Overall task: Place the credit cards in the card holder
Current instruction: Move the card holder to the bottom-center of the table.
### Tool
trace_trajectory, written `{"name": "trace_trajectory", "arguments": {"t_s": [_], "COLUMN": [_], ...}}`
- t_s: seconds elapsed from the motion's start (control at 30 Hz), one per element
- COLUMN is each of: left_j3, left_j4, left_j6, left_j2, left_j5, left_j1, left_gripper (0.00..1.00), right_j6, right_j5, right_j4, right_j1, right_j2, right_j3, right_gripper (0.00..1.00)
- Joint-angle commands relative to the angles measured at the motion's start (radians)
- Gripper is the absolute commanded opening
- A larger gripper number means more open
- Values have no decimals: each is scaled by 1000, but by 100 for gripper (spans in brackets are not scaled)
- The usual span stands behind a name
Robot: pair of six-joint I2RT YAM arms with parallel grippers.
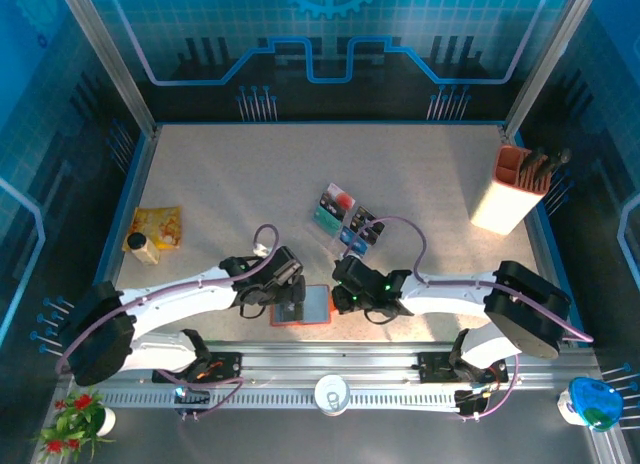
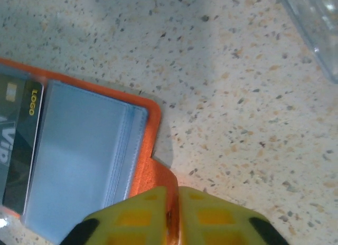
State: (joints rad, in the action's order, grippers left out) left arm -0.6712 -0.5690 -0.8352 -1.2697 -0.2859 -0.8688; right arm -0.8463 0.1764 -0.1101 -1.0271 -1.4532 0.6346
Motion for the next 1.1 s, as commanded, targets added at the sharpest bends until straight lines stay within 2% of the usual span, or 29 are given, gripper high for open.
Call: {"name": "trace_trajectory", "arguments": {"t_s": [0.0, 0.2, 0.43, 0.47, 0.53, 0.57, 0.6, 0.7, 0.8, 0.97, 1.07], "left_j3": [-33, -53, -33, -28, -13, -4, 5, 26, 38, 32, 25], "left_j4": [28, 41, 46, 45, 46, 47, 52, 67, 93, 119, 127], "left_j6": [16, 7, -14, -18, -26, -28, -30, -33, -31, -19, -10], "left_j2": [-27, -66, -43, -38, -30, -26, -23, -23, -33, -56, -71], "left_j5": [19, 15, 0, -3, -10, -10, -8, -4, 6, 10, 10], "left_j1": [-17, -42, -45, -45, -45, -45, -45, -46, -45, -45, -45], "left_gripper": [99, 99, 99, 99, 99, 99, 99, 99, 99, 99, 99], "right_j6": [2, -11, -36, -26, -6, 4, 11, 22, 33, 17, 2], "right_j5": [24, 60, 90, 77, 53, 48, 48, 30, -24, -116, -145], "right_j4": [-3, -46, -114, -113, -129, -144, -162, -192, -167, -63, 2], "right_j1": [23, 61, 134, 149, 174, 179, 182, 183, 183, 173, 161], "right_j2": [22, 113, 277, 300, 340, 363, 384, 442, 451, 382, 325], "right_j3": [-20, -79, -187, -200, -207, -205, -199, -178, -162, -144, -136], "right_gripper": [0, 0, 0, 6, 33, 41, 44, 41, 31, 12, 6]}}
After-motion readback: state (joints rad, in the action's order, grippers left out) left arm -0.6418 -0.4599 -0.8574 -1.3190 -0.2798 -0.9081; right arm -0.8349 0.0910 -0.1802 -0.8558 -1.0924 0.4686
